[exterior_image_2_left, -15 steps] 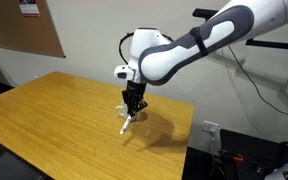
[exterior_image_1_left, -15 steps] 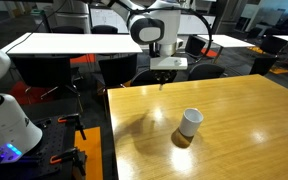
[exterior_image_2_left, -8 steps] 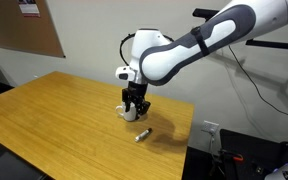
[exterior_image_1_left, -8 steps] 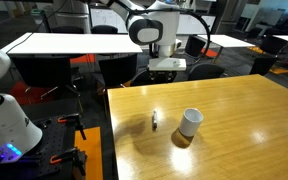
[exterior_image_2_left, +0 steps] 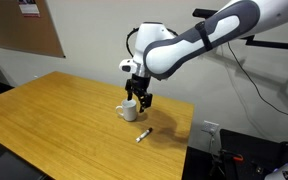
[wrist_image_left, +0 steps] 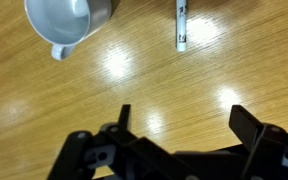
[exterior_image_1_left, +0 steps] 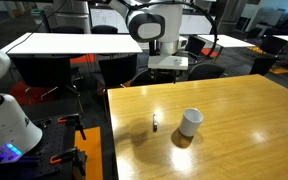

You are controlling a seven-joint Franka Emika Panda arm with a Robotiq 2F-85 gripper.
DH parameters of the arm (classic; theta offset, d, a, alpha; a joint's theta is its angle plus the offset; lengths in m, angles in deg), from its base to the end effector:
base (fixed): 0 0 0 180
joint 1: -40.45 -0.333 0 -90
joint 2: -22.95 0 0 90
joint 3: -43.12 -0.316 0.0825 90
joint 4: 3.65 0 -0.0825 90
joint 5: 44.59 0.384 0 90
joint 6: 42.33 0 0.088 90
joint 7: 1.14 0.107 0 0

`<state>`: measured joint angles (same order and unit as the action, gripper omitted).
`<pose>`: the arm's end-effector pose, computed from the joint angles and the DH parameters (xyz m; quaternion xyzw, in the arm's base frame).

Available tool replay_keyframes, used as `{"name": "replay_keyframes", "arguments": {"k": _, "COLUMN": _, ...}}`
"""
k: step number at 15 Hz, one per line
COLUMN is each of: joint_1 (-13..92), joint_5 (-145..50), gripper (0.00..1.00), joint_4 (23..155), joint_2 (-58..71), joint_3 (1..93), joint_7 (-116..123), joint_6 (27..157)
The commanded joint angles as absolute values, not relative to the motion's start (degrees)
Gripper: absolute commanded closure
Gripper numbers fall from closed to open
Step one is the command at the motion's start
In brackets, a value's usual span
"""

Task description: Take the marker out of the white cup and place it on the table

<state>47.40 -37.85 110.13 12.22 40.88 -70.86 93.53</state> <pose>0.6084 -0.0496 0.3911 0.8584 0.5011 0.1079 0.0211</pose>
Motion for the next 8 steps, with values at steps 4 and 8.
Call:
{"name": "replay_keyframes", "arguments": {"k": 4, "joint_1": 45.94, "joint_5": -47.81, "gripper": 0.00, "joint_4": 111.74, "joint_2": 15.24, "joint_3": 43.84, "joint_7": -56.36, "joint_6": 91.41}}
{"name": "replay_keyframes", "arguments": {"k": 8, "joint_1": 46.54, "joint_5": -47.57, "gripper": 0.00, "joint_4": 110.51, "joint_2": 13.33, "joint_3": 43.32, "joint_7": -56.51, "joint_6": 92.86}}
